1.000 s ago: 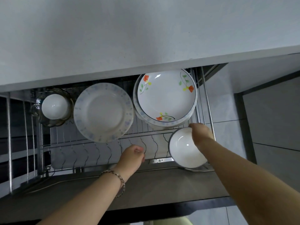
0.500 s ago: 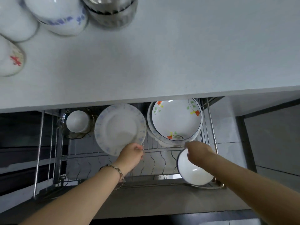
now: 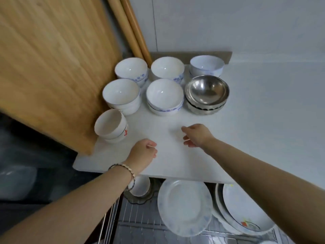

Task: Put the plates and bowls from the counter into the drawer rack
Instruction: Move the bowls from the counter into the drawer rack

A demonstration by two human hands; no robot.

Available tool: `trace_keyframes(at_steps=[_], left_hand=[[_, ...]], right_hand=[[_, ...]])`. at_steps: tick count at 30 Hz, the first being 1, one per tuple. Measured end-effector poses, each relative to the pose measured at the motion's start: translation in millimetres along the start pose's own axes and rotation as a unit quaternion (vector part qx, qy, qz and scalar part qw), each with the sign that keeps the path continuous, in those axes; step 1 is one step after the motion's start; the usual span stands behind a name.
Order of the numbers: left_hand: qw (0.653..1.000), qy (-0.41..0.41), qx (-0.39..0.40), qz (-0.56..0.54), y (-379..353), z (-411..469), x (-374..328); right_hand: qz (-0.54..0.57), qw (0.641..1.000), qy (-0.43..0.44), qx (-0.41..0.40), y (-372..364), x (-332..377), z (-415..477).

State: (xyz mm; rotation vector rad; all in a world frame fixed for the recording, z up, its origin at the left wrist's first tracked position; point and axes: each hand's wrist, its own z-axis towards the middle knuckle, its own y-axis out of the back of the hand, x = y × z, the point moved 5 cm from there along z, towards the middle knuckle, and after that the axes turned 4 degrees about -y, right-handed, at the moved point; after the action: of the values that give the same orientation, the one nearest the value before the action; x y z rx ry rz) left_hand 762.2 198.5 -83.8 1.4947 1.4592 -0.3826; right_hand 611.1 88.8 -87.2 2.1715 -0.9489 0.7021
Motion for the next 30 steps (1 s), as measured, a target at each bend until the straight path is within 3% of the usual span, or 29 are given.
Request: trace_keyframes(at_steps=[7, 13, 19, 23, 30], left_hand=[[0.999, 0.014, 0.019, -0.044, 40, 64, 14], [0.988, 0.049, 0.039, -0.141, 33, 81, 23], [0.971, 0.088, 0.092, -0.2, 30, 59, -7], [0.972, 0.113, 0.174, -0.108, 13, 18, -4], [0.975, 0.066, 0.207, -0.039, -66, -72, 24]], right_hand=[[0.239, 0.963, -0.111, -0.059, -44, 53, 79], [0.343, 0.928, -0.088, -0.112, -44, 44, 89], [0.243, 0.966, -0.057, -0.069, -34, -1, 29], [0.157, 0.987, -0.039, -0.019, -18, -35, -33], [0.078, 0.996, -0.039, 0.027, 28, -128, -120]])
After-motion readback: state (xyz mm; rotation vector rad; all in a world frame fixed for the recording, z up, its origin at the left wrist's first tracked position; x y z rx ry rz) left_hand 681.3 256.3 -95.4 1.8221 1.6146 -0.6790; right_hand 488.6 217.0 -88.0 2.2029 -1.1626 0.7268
